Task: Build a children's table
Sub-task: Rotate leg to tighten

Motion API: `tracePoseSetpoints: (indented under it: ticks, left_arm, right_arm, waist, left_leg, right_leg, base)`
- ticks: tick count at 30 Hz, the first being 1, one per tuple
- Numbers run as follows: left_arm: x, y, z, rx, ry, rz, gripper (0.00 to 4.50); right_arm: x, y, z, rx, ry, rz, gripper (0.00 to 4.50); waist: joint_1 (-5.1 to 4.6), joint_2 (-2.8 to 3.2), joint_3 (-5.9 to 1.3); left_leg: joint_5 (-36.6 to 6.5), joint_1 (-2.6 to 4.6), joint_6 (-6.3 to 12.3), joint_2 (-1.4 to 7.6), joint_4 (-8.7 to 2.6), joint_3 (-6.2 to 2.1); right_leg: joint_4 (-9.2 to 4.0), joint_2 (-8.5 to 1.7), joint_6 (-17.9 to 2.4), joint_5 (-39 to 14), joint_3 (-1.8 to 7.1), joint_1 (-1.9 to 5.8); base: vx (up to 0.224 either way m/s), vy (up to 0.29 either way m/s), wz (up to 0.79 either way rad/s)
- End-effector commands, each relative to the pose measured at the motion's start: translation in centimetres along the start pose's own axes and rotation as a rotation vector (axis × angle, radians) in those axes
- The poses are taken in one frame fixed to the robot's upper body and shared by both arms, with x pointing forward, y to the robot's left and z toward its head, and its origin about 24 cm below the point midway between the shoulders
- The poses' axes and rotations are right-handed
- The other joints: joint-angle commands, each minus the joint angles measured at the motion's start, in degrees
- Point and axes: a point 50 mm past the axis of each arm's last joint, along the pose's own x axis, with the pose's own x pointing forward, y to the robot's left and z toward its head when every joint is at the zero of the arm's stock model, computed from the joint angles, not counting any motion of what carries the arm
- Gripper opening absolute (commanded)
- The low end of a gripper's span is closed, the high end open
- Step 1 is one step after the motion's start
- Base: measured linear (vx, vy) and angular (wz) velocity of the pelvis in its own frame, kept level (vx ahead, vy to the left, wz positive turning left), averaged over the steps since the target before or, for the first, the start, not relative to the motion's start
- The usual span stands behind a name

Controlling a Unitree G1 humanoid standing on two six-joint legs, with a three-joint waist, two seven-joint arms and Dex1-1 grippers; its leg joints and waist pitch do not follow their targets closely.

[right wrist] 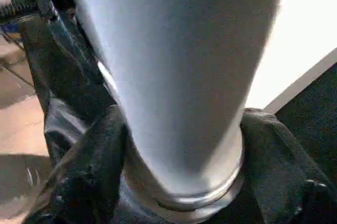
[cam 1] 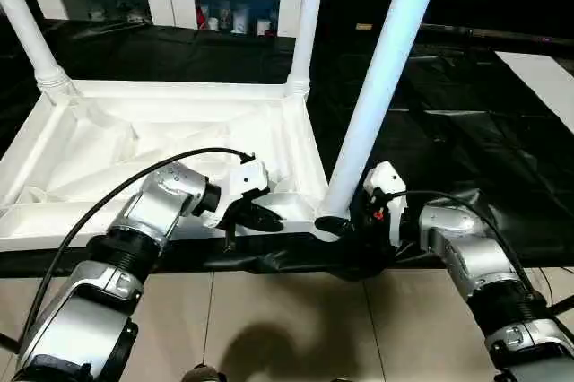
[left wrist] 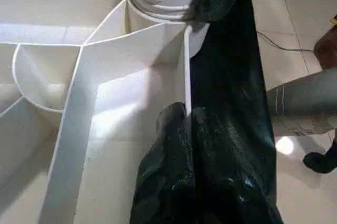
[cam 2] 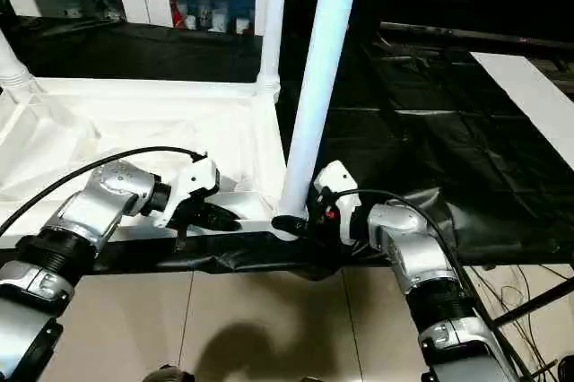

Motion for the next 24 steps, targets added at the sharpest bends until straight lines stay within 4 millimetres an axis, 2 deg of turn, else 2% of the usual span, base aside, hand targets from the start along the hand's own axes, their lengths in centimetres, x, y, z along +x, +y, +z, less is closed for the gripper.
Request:
tracePoseSetpoints:
  ticks: [1,3,5,6,7,9,10,11,12,14,16,17,18,20,24]
  left_arm:
    - [1.2,-0.8,0.7,0.038,-0.019,-0.095,0.00]
    - [1.2,-0.8,0.8,0.046,-0.016,-0.098,0.00]
    - [1.1,-0.7,0.9,0.065,-0.004,-0.099,0.00]
    - [1.0,-0.6,1.0,0.080,0.003,-0.098,0.00]
    - [1.0,-0.6,1.0,0.080,0.003,-0.098,0.00]
    - [1.0,-0.3,1.5,0.100,0.003,-0.087,0.00]
    - [1.0,-0.1,1.7,0.114,0.001,-0.074,0.00]
    - [1.1,0.0,1.9,0.128,0.001,-0.065,0.00]
    - [1.1,0.3,2.3,0.163,0.002,-0.038,0.00]
    - [1.2,0.4,2.4,0.177,0.002,-0.025,0.00]
    - [1.3,0.6,2.9,0.216,-0.010,-0.009,0.00]
    - [1.3,0.6,2.9,0.216,-0.011,-0.008,0.00]
    - [1.3,0.7,3.3,0.214,-0.039,-0.004,0.00]
    - [1.1,0.8,3.7,0.205,-0.077,-0.003,0.44]
    - [0.8,1.1,4.3,0.196,-0.121,0.017,0.75]
  right_arm:
    - [-0.6,0.0,0.5,-0.004,-0.015,0.010,3.71]
    - [-0.8,0.1,0.6,-0.010,-0.014,0.023,3.84]
    - [-1.6,0.1,0.8,-0.022,-0.009,0.050,3.91]
    - [-2.4,-0.1,0.8,-0.055,0.008,0.038,4.14]
    - [-2.4,-0.1,0.8,-0.055,0.008,0.038,4.14]
    - [-4.0,-0.5,0.6,-0.099,0.050,0.005,4.28]
    - [-4.6,-0.6,0.5,-0.106,0.067,-0.001,4.28]
    - [-5.3,-0.7,0.3,-0.112,0.084,-0.008,4.28]
    - [-6.4,-0.8,0.1,-0.115,0.105,-0.020,4.28]
    - [-6.7,-0.8,0.1,-0.114,0.109,-0.023,4.28]
    - [-7.6,-0.8,-0.1,-0.106,0.118,-0.048,4.28]
    - [-7.6,-0.8,-0.1,-0.106,0.118,-0.048,4.28]
    - [-7.9,-0.7,-0.2,-0.104,0.121,-0.053,4.28]
    - [-7.9,-0.5,-0.3,-0.103,0.118,-0.051,4.31]
    - [-7.6,-0.2,-0.4,-0.103,0.115,-0.047,4.31]
  waist:
    - [0.04,0.53,-4.06]
    - [0.15,0.45,-4.06]
    - [0.34,0.52,-4.08]
    - [0.47,0.46,-4.04]
    - [0.51,0.51,-4.07]
    - [0.80,0.48,-4.00]
    - [0.87,0.58,-3.96]
    - [1.09,0.40,-4.03]
    - [1.17,0.66,-4.03]
    - [1.31,0.48,-3.99]
    - [1.24,0.68,-4.04]
    - [1.18,0.56,-3.95]
    - [1.43,0.58,-4.06]
    - [1.38,0.55,-4.10]
    - [1.36,0.34,-4.14]
  left_leg:
    - [-12.58,1.58,0.84,2.31,-4.00,-1.05]
    - [-12.28,1.47,0.99,2.27,-3.99,-1.03]
    - [-12.04,1.50,1.17,2.30,-3.98,-1.05]
    - [-12.16,1.50,1.36,2.30,-3.98,-1.03]
    - [-12.13,1.47,1.26,2.33,-3.98,-1.06]
    - [-12.89,1.72,0.84,2.25,-3.91,-0.96]
    - [-13.07,1.73,0.79,2.24,-3.93,-0.98]
    - [-12.84,1.59,0.92,2.19,-3.85,-0.97]
    - [-12.92,1.55,1.06,2.13,-3.87,-1.00]
    - [-13.19,1.55,1.32,2.13,-3.82,-1.01]
    - [-13.55,1.50,1.34,2.11,-3.76,-1.12]
    - [-13.81,1.42,1.47,2.05,-3.78,-1.09]
    - [-13.92,1.74,1.49,2.14,-3.67,-1.06]
    - [-13.21,1.45,1.69,2.13,-3.72,-1.15]
    - [-12.59,1.41,1.95,2.25,-3.71,-1.18]
  right_leg:
    - [-4.61,-4.53,-12.02,-10.44,3.50,2.63]
    - [-4.52,-4.48,-12.04,-9.91,3.49,2.75]
    - [-4.44,-4.50,-11.91,-9.26,3.46,2.82]
    - [-4.54,-4.48,-11.70,-9.40,3.48,2.89]
    - [-4.49,-4.56,-11.70,-9.44,3.47,2.88]
    - [-4.85,-4.55,-11.29,-10.92,3.49,2.71]
    - [-4.88,-4.56,-11.19,-11.21,3.50,2.73]
    - [-4.90,-4.59,-10.92,-11.20,3.50,2.91]
    - [-5.02,-4.50,-10.71,-11.36,3.45,2.93]
    - [-5.02,-4.47,-10.57,-11.21,3.45,2.91]
    - [-5.20,-4.57,-10.29,-12.61,3.30,2.90]
    - [-5.39,-4.41,-10.02,-13.13,3.29,2.90]
    - [-5.35,-4.49,-10.07,-13.07,3.34,2.78]
    - [-5.16,-4.48,-10.36,-12.35,3.25,2.96]
    - [-4.89,-4.50,-11.33,-10.88,3.17,2.97]
  base:
    - [0.000,0.000,0.00]
    - [0.000,0.000,0.00]
    - [0.000,0.000,0.00]
    - [0.000,0.000,0.00]
    - [0.000,0.000,0.00]
    - [0.000,0.000,0.00]
    - [0.000,0.000,0.00]
    - [0.000,0.000,0.00]
    - [0.000,0.000,0.00]
    - [0.000,0.000,0.00]
    - [0.000,0.000,0.00]
    - [0.000,0.000,0.00]
    - [0.000,0.000,0.00]
    - [0.000,0.000,0.00]
    - [0.000,0.000,0.00]
